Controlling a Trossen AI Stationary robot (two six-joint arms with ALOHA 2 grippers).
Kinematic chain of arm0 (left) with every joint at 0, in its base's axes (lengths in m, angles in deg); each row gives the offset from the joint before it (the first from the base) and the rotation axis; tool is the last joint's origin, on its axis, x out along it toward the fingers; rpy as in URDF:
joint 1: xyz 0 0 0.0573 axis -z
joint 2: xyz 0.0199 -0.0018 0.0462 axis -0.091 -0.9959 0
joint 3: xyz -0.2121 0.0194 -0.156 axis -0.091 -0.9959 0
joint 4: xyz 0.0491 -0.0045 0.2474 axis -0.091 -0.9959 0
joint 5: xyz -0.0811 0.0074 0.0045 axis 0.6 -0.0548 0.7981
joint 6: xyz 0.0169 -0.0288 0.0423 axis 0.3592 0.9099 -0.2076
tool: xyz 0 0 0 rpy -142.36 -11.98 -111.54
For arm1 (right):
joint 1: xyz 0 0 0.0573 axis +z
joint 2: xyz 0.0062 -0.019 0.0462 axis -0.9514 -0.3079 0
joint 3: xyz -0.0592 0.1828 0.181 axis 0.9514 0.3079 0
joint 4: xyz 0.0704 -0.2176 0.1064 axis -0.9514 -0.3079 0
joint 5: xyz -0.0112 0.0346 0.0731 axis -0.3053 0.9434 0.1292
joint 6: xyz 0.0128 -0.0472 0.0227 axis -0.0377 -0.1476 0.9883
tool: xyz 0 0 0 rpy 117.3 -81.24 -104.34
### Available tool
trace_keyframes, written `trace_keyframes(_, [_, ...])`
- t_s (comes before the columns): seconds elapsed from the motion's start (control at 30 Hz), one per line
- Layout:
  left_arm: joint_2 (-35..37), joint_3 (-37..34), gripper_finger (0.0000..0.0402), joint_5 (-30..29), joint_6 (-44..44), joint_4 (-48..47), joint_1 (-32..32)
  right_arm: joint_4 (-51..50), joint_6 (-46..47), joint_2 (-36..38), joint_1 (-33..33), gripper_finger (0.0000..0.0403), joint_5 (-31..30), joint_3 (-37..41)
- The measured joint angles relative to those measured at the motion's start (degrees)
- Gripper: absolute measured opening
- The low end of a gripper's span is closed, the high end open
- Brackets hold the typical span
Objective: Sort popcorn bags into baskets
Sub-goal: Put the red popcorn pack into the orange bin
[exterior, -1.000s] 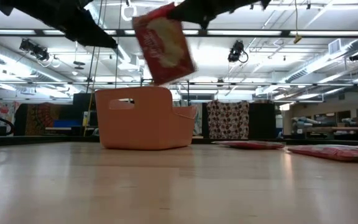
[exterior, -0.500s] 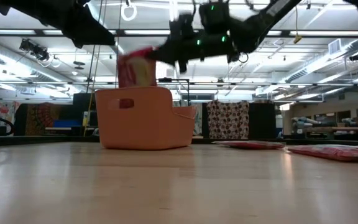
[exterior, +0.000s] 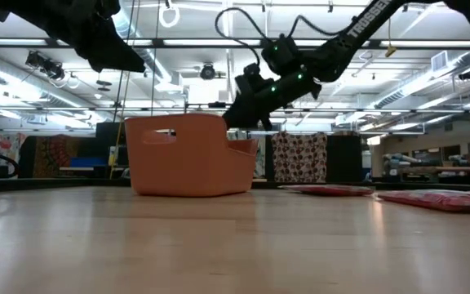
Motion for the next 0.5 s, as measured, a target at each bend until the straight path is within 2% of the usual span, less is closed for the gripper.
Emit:
trace_keyframes(0.17, [0.0, 0.0, 0.0116, 0.0, 1.2, 0.1, 0.0, -7.8, -4.4, 6.0, 0.7, 0.0196, -2.5, 0.0])
trace_keyframes(0.4, [0.0, 0.0, 0.0116, 0.3, 5.0, 0.1, 0.0, -31.4, -16.4, 14.0, 3.6, 0.0207, -13.3, 0.0])
trace_keyframes(0.5, [0.0, 0.0, 0.0116, 0.9, 5.8, 0.2, 0.0, -41.5, -15.5, 14.3, 5.6, 0.0206, -20.4, 0.0])
